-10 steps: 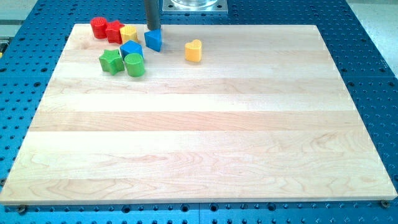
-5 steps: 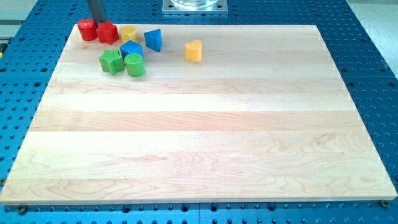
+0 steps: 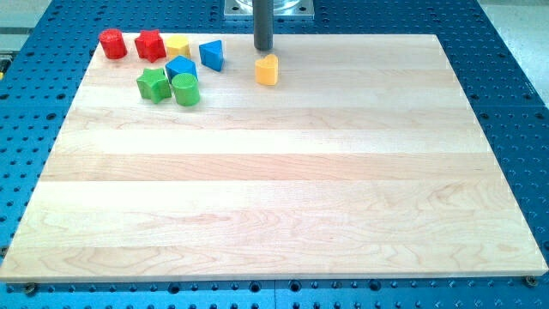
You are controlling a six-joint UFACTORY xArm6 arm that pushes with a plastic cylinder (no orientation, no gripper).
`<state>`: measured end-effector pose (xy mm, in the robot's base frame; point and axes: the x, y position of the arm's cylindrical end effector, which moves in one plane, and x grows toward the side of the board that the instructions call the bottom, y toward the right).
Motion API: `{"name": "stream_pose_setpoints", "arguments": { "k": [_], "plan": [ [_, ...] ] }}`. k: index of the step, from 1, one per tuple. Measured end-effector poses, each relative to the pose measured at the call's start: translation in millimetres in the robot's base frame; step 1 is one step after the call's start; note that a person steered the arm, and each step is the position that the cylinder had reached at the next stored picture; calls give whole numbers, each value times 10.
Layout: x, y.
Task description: Place the yellow blocks red blocks and triangle in a diagonal line
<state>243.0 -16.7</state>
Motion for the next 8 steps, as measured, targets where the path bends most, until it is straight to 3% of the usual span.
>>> {"name": "stream_pose_setpoints", "arguments": {
  "k": [1, 2, 3, 4, 5, 6, 7, 8],
  "plan": [
    [386, 418],
    [296, 1201],
    [1067, 525],
    [935, 77],
    [571, 132],
    [870, 769],
    [363, 906],
    [362, 246]
  ]
}}
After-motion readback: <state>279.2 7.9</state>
